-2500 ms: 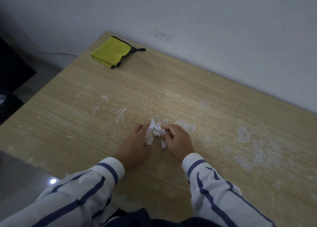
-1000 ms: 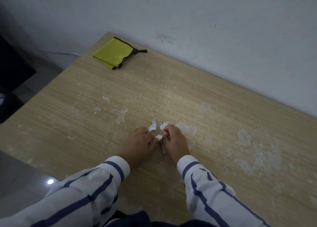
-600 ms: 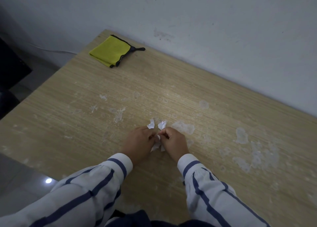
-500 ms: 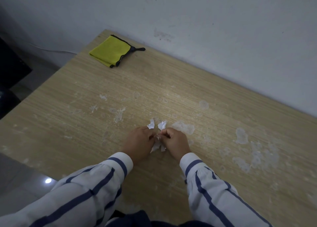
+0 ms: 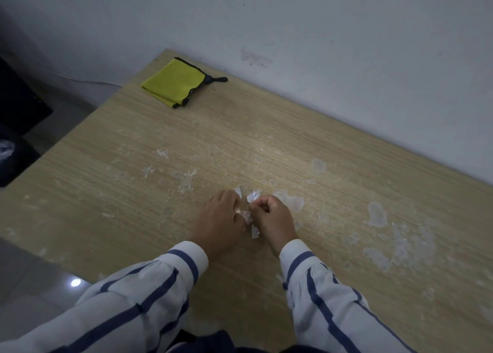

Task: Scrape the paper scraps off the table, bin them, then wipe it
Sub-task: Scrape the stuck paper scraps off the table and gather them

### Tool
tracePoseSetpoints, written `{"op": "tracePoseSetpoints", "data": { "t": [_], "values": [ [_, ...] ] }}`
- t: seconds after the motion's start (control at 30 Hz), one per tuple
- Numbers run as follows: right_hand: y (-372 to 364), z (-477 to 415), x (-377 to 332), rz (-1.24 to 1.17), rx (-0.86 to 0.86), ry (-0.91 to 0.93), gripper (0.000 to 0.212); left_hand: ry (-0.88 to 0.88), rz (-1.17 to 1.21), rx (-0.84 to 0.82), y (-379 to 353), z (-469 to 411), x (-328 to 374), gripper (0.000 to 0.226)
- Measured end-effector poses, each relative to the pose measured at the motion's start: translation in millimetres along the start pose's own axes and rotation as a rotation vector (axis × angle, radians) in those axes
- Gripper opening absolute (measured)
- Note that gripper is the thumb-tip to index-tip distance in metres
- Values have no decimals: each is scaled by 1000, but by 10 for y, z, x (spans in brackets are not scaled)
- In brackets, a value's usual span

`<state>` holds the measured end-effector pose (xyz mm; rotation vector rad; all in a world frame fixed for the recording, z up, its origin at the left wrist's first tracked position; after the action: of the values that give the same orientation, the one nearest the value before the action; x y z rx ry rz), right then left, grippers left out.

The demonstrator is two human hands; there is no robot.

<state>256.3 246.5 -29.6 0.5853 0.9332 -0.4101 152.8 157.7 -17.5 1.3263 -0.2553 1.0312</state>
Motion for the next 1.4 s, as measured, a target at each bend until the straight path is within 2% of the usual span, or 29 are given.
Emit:
{"op": "tracePoseSetpoints", "data": {
  "t": [0.17, 0.3, 0.47, 0.6, 0.73, 0.83, 0.93, 1.1, 1.17, 1.27, 1.33, 1.4],
  "values": [
    [-9, -26, 39, -209, -37, -79, 6, -181, -172, 94, 32, 11, 58, 30],
    [-25, -28, 6, -264, -73, -93, 8, -243, -246, 80, 45, 0, 73, 33],
    [-15, -34, -13, -303, -130, -99, 16, -242, -230, 21, 109, -77, 101, 15],
    [0, -18, -37, -371, -158, -108, 18, -302, -262, -12, 153, -112, 161, 10],
    [32, -22, -53, -542, -100, -175, 26, -303, -146, 23, 181, -102, 155, 2],
    [66, -22, -62, -609, -40, -218, 26, -227, 87, 33, 186, -79, 118, 13],
    [100, 6, -141, -502, -77, -195, 29, -45, 392, -41, 185, -60, 44, 15],
    [93, 35, -205, -157, -95, -162, 25, 216, 530, -256, 135, -22, -132, 23],
    [83, 21, -180, -62, -85, -156, 25, 280, 418, -312, 100, -17, -202, 23],
    [39, 10, -151, 120, -96, -125, 19, 240, 69, -349, 58, -10, -177, 18],
    [7, 22, -141, 268, -131, -74, 13, 193, -137, -309, 59, 14, -128, 17],
    [-5, 41, -116, 404, -176, -27, 9, 145, -236, -242, 64, 26, -119, 15]
  ]
}}
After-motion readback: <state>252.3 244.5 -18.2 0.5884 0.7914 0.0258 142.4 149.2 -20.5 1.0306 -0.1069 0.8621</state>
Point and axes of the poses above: each hand's wrist, its own z-axis away from the middle knuckle, its own y-axis out of the back of the hand, x = y × z, the point moved 5 cm from there along -z, towards the middle knuckle, and after that the axes turned 14 degrees about -x, right-handed, at the moved point
